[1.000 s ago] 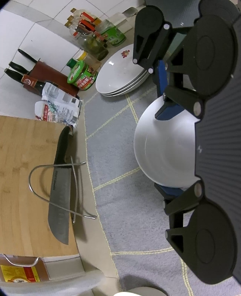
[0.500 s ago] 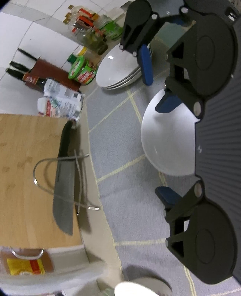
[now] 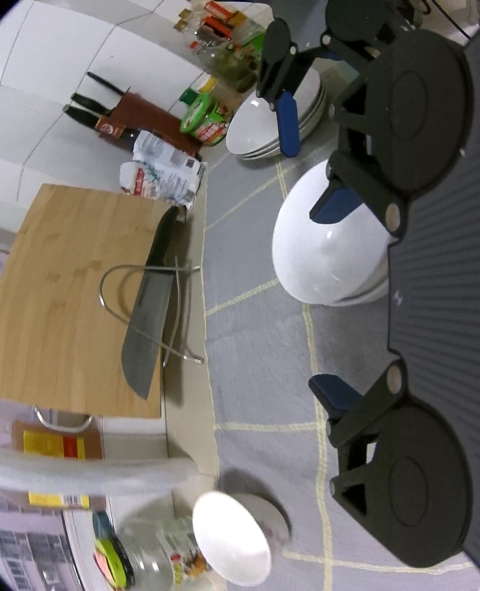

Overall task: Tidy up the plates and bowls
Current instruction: 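Open both grippers and withdraw from the nested bowls, then move both grippers toward the pink-flower bowl beside the glass jar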

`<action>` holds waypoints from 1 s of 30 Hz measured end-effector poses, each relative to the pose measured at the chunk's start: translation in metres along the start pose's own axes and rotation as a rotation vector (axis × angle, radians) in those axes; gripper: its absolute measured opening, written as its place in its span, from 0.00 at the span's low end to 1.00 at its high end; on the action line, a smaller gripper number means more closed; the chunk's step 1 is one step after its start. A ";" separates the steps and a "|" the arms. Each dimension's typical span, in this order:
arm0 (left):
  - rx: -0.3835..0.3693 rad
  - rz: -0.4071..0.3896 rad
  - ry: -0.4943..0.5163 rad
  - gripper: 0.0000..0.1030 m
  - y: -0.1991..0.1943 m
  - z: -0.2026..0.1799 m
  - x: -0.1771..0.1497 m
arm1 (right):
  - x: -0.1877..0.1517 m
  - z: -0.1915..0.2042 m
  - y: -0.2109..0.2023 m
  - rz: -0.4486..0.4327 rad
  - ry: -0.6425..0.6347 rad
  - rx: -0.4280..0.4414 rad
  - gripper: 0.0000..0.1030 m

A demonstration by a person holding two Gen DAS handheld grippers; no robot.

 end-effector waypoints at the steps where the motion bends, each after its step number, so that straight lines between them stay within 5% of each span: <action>1: 0.013 -0.009 0.000 0.86 -0.003 0.001 -0.002 | 0.000 0.001 0.000 -0.001 -0.001 -0.001 1.00; 30: 0.195 -0.078 -0.099 0.88 -0.056 0.010 -0.055 | -0.008 -0.003 0.001 -0.038 0.050 -0.001 1.00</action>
Point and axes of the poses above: each gripper's, at about its wrist camera, not at the fingertips, and y roughly the way its jaws point, z to its left, x to its top, the point moved 7 cm from there along y, roughly the way its jaws point, and after that the axes turned 3 degrees about x, right-handed, at the moved point
